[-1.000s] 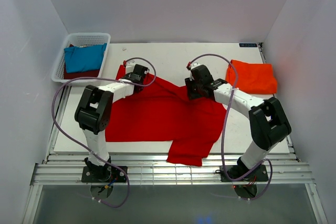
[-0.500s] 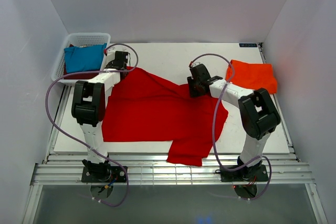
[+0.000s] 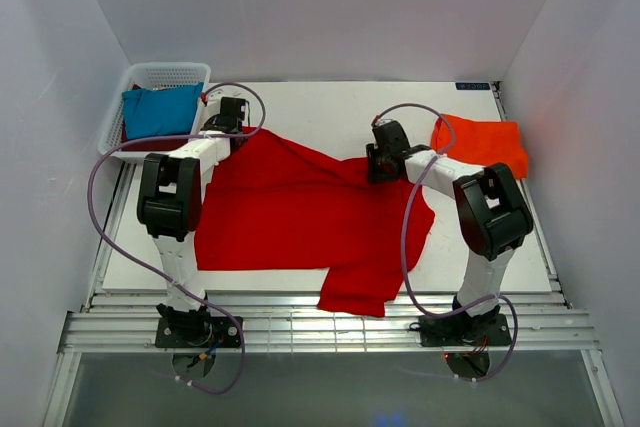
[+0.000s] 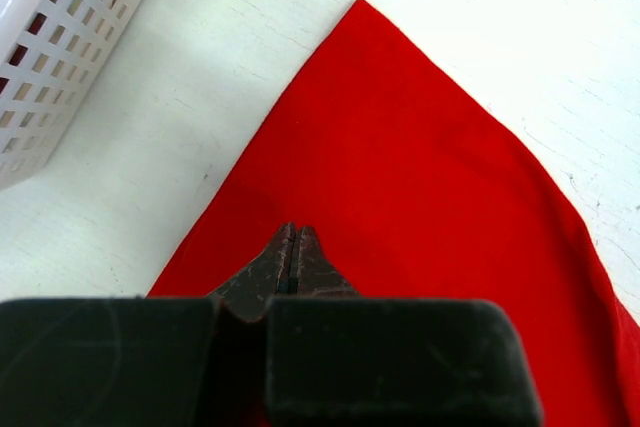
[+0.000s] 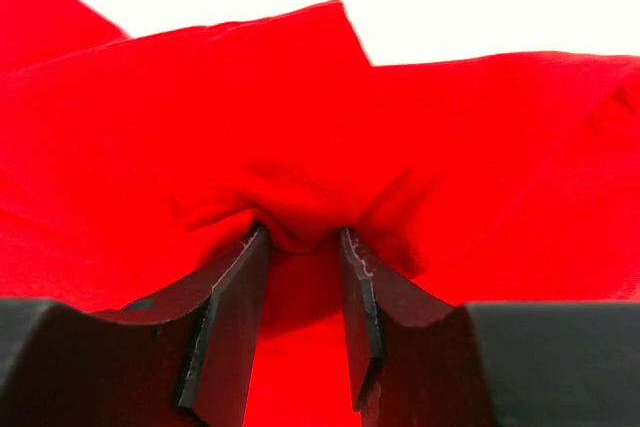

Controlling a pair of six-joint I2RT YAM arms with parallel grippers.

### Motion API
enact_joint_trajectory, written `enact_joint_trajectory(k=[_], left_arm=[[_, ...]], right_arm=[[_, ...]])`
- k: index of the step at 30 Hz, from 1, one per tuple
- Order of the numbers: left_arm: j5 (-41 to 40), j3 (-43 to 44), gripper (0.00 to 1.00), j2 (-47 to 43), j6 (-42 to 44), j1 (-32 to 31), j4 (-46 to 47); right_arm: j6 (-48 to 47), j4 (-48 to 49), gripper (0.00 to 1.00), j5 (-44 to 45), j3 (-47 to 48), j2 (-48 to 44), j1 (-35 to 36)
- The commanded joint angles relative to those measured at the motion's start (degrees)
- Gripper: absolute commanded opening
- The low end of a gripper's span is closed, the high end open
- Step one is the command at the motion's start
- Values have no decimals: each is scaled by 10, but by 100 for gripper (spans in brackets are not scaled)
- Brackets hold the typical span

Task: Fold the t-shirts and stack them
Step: Fold the tshirt

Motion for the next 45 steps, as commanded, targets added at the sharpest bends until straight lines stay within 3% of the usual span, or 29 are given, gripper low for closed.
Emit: enact_joint_trajectory(k=[1,4,17,27,34,45], left_arm=[[2,-5,0,-22,3,0,9],[10,-3,0,-23,3,0,9],[20,-7,0,-26,-1,0,8],[23,-10,0,-25,-2,0,7],[33,-16,0,-30,-9,0,7],[37,-18,0,-34,-8,-2,7]], right_arm=[[5,21,40,-15,13,-41,-18],[4,34,41,-30,27,-60,-27],[11,33,40,-83,78,41,-67],[29,33,40,-71,28,-47,-71],[52,42,40,-64,51,-79,-81],[90,59,41,-140,134,50,-85]])
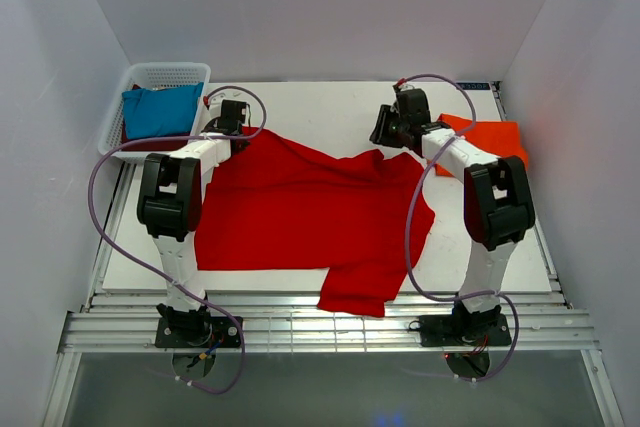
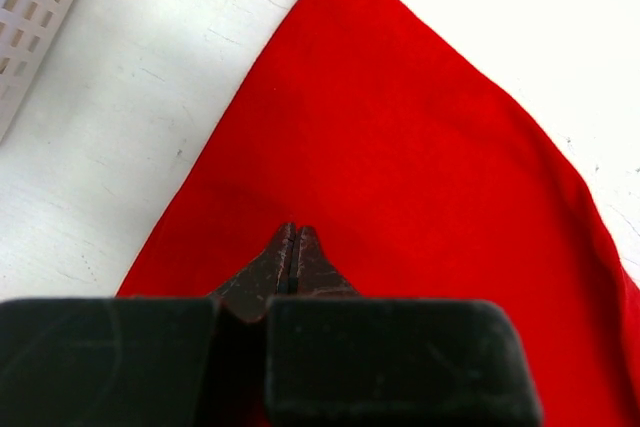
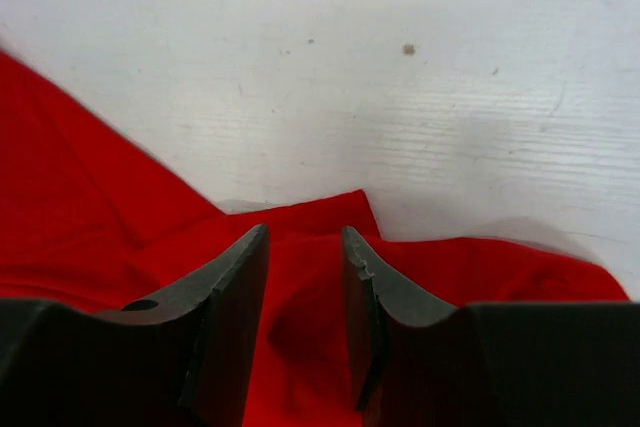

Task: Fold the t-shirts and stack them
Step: Fold the tshirt

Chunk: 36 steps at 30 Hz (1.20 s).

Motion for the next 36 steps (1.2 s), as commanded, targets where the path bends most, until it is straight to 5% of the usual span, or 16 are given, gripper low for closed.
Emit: enact_joint_trajectory(k=[1,30,36], left_arm=[[4,-5,0,-34,-2,-1,7],[10,-3,0,-39,0,-13,2],[8,0,18,-47,1,-17,1]], right_arm=[[20,13,41,-32,20,41,0],[8,-22,47,-21,-59,-20,3],[11,-24,49,-21,-69,-18,5]])
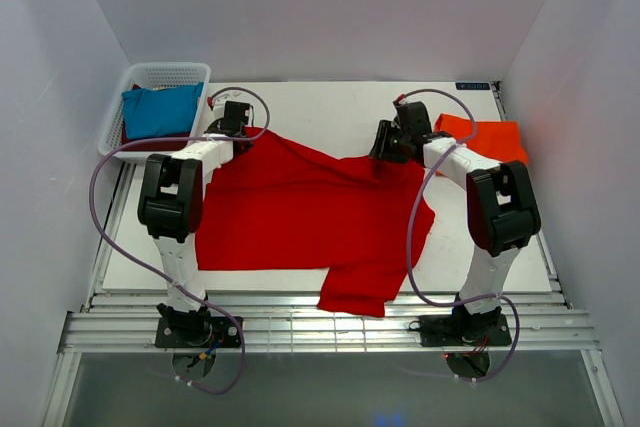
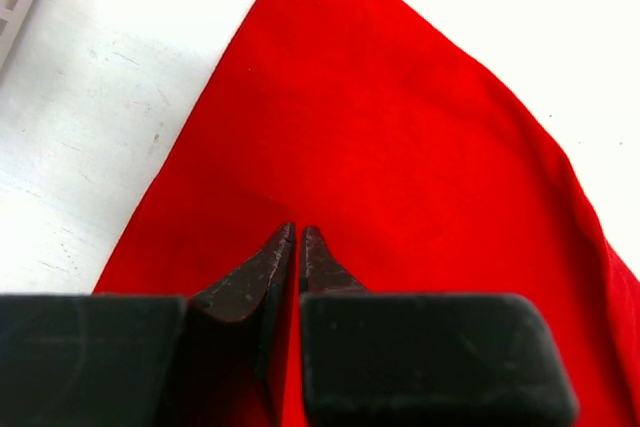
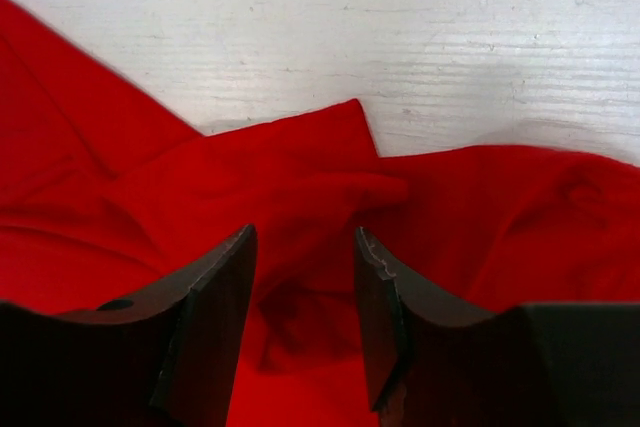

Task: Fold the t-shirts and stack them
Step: Fold the tshirt

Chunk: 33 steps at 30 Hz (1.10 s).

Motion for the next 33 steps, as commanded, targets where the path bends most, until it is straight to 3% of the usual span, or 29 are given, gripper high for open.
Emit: enact_joint_trajectory(k=[1,9,13,14,17,21,24,27,33], left_arm=[[2,8,19,-45,1,-5,1],[-5,-2,18,-56,1,-6,-1],[13,-9,5,-71,-9,-5,-8],[17,-12,0,-76,-13,-6,-11],[27,-29,0,-105,-25,-6,-18],[17,-42,0,-146,-18,-7,-26],[13,-47,0,-166,-14,-7,-28],[17,-56,0,-175,-16,-7,-28],[29,-84,0,-186,-42,-16,-27]], right_arm=[[-4,1,50,4,-7,6,4],[4,7,48,-7,3,43,7],[-10,3,9,13,29,69,7],[-16,-1,8,22,54,76,7],[-48,-11,8,25,115,112,7],[-86,-57,8,-7,283,170,7],[-98,-75,8,-39,325,161,8],[-122,-61,8,-46,278,108,13],[-163,-54,8,-30,75,-5,41]])
